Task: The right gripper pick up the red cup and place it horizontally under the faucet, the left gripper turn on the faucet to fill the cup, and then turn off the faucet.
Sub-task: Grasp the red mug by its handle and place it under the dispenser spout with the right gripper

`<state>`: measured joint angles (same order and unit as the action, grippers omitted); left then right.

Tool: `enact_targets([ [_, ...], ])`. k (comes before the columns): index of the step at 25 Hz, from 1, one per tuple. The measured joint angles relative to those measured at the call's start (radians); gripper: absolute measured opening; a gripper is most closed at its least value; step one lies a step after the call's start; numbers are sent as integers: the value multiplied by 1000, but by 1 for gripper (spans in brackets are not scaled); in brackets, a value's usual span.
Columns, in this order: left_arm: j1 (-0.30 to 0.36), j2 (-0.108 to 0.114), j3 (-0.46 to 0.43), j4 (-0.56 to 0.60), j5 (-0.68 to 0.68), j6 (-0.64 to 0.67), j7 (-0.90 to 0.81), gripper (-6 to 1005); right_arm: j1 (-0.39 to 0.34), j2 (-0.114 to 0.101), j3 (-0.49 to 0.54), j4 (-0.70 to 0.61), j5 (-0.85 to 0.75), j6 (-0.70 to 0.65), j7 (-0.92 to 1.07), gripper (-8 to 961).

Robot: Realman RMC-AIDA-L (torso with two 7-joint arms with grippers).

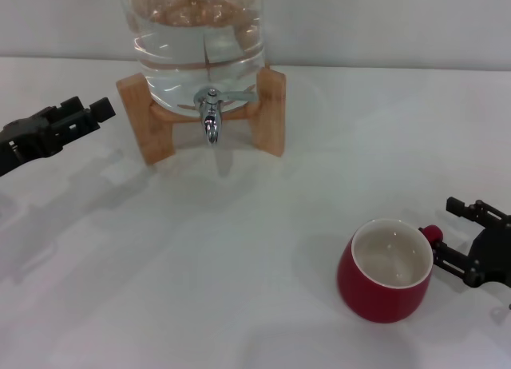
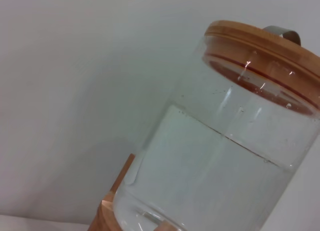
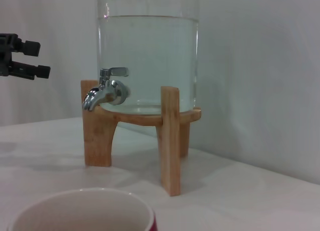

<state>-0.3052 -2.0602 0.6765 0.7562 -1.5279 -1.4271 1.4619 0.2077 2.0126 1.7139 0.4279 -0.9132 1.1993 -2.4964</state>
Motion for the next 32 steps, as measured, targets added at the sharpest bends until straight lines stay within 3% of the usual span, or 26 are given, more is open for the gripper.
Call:
enact_targets([
  [4, 0, 0, 0, 0, 0, -2, 0, 876, -1, 0, -7, 0, -3, 4, -5, 622],
  [10, 0, 1, -1, 0, 0, -3, 0, 876, -2, 0, -7, 0, -7, 16, -6, 415],
  [21, 0, 2, -1, 0, 0, -3, 0, 875, 0, -2, -16, 0, -7, 16, -9, 187],
  [32, 0, 1, 2, 0, 0, -6, -1, 874, 11, 1, -42, 14, -1, 13, -4, 140],
])
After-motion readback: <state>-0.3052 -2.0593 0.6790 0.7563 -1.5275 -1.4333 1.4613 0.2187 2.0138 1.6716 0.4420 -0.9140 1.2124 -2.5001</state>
